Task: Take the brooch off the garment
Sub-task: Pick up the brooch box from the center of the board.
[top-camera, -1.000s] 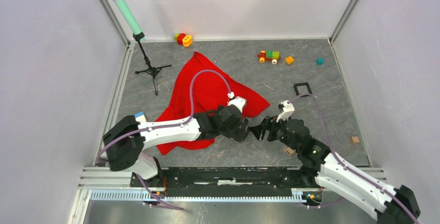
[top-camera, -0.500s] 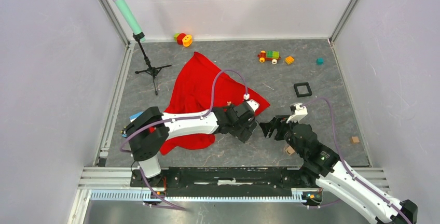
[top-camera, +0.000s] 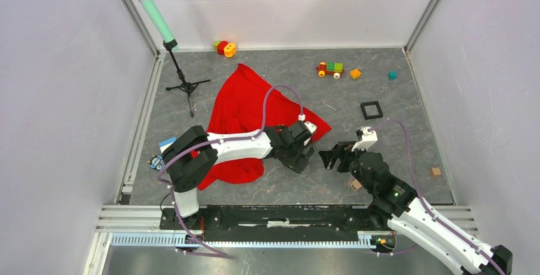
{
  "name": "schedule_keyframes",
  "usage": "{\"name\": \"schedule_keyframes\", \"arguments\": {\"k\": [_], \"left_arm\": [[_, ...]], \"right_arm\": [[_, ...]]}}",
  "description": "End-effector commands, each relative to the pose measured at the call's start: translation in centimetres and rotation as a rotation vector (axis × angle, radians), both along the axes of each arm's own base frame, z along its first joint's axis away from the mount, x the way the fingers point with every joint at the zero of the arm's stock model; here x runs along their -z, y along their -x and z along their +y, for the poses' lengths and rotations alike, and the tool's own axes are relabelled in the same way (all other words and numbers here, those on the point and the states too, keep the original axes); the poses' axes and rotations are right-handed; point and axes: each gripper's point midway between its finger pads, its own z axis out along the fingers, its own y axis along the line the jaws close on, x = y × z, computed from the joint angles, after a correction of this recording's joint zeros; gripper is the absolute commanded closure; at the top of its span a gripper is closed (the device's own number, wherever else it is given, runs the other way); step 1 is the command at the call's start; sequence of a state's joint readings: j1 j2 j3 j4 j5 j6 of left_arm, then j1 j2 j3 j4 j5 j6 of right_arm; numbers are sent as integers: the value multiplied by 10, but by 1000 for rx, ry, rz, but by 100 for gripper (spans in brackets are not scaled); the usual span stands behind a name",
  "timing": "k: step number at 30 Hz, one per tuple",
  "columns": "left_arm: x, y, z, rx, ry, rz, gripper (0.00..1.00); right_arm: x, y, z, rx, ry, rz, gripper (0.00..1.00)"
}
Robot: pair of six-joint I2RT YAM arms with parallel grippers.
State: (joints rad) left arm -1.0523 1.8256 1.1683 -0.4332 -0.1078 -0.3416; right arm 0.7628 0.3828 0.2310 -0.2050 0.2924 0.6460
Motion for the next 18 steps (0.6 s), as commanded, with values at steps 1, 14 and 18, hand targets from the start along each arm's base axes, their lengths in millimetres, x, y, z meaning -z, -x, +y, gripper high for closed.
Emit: {"name": "schedule_keyframes", "arguments": {"k": [1, 14, 18], "left_arm": [[-11, -7, -13, 31, 42, -2, 2], [-2, -7, -11, 29, 34, 43, 15], [-15, 1, -19, 44, 142, 117, 34]], "right_arm": [[-2, -2, -1, 8, 3, -15, 18], [0, -2, -3, 19, -3, -13, 18], [0, -1, -4, 18, 0, -12, 18]]}}
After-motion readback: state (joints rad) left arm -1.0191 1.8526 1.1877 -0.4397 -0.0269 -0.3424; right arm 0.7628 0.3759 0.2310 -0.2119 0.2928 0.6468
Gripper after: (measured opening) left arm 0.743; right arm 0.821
